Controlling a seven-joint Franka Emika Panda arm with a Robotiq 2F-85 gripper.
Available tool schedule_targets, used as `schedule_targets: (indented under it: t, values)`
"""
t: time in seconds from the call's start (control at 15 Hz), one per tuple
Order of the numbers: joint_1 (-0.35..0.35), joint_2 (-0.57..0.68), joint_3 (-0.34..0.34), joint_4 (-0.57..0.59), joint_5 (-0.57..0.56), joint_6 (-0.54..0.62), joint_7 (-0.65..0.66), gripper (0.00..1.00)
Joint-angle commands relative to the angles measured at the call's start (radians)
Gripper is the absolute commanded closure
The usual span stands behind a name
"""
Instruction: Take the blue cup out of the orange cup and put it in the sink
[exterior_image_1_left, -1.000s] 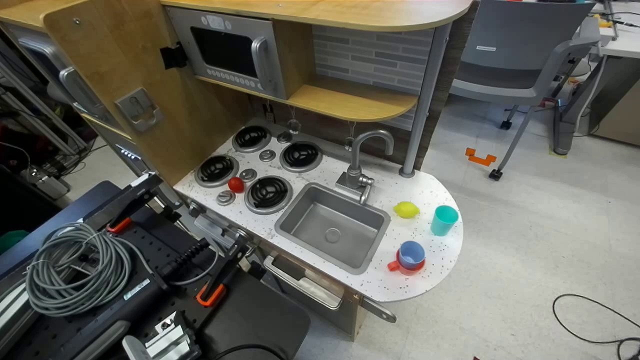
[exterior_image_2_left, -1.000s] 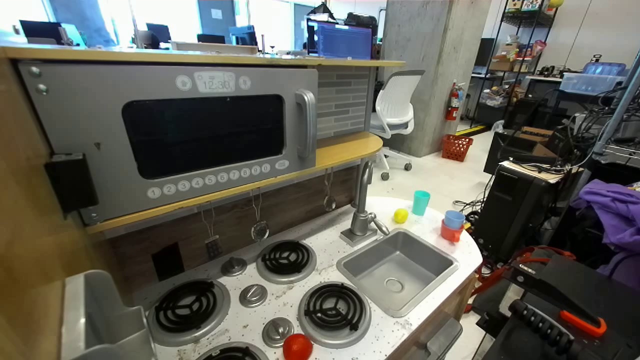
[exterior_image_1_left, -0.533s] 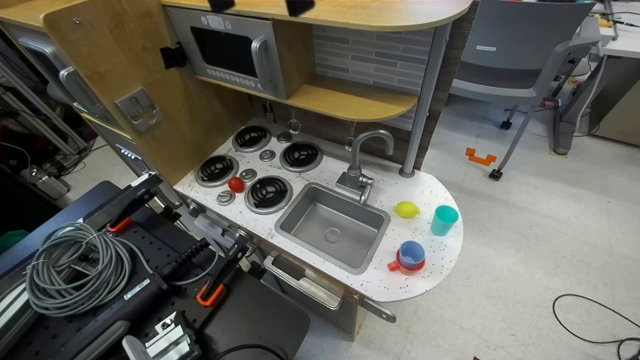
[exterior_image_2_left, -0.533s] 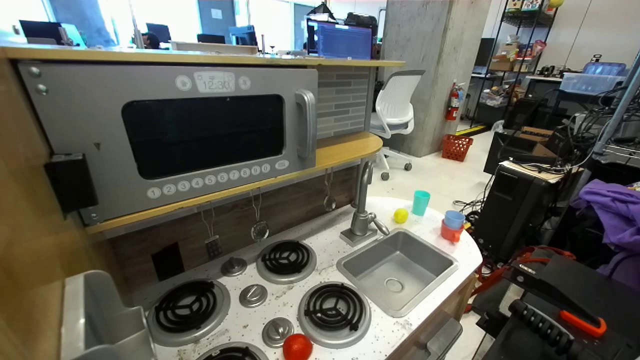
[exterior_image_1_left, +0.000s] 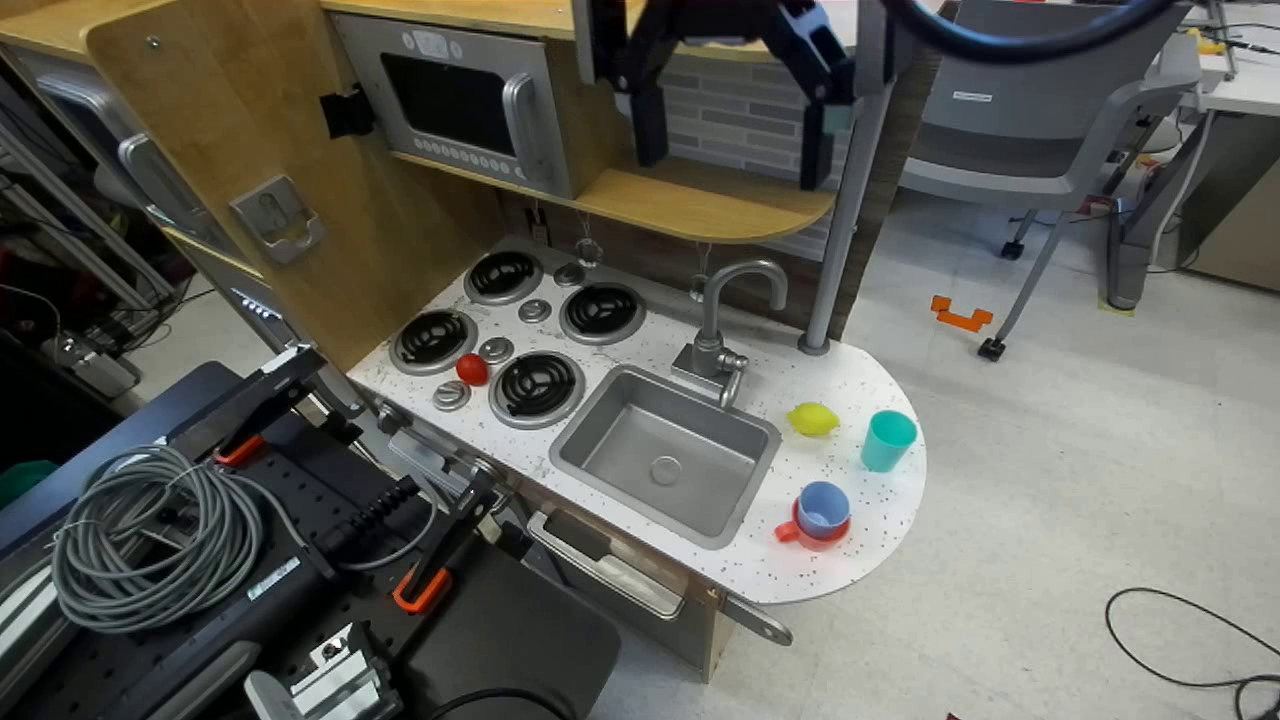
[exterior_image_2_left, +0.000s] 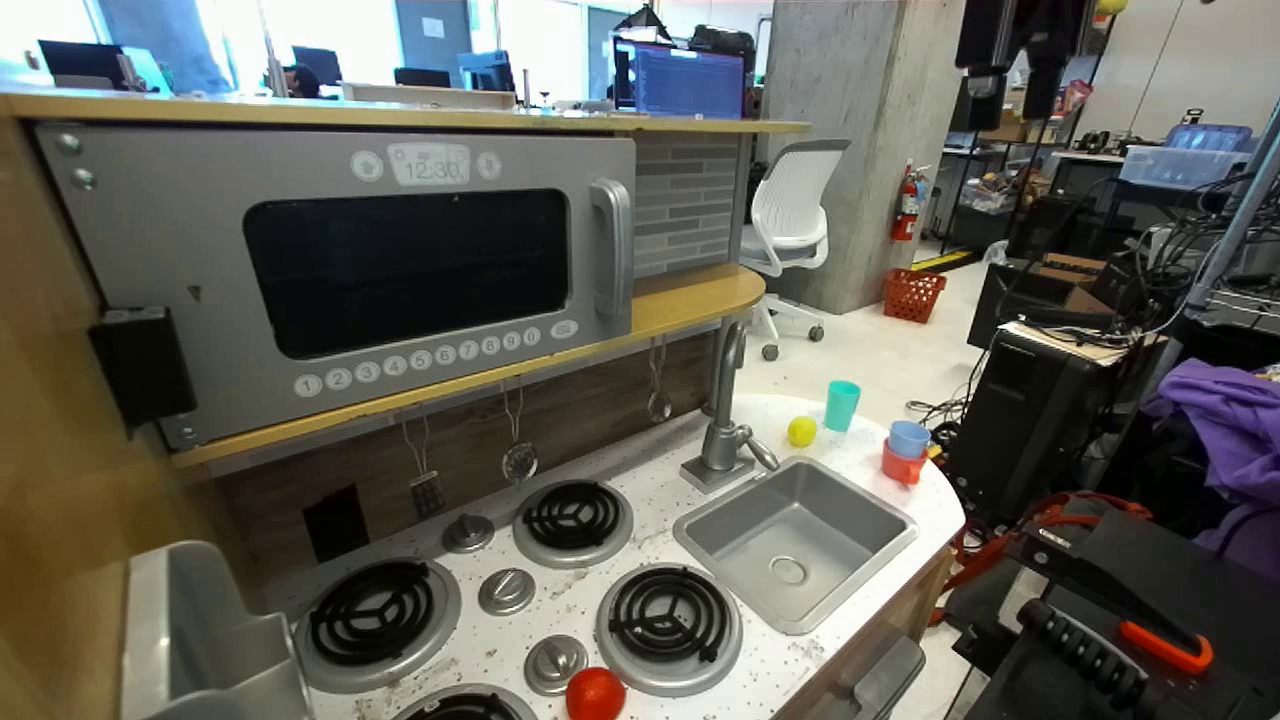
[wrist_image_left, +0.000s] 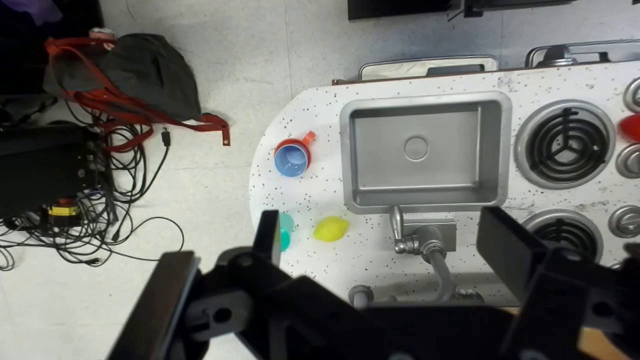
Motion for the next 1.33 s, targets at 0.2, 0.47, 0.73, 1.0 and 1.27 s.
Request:
schedule_targets:
  t: [0.2,0.47,0.73,1.0,1.27]
  values:
    - [-0.089,0.195,0.027,0.094,0.072,0.117,-0.107,0.0]
    - [-0.139,0.278,0.049,0.122,0.105,0.129,-0.194,0.0]
    - [-0.201,0.376,0.08,0.193,0.172,0.137,-0.243,0.0]
    - [-0.244,0.495,0.111,0.279,0.234,0.156,-0.225,0.0]
    - [-0.247,0.586,0.123,0.318,0.207,0.201,-0.218,0.0]
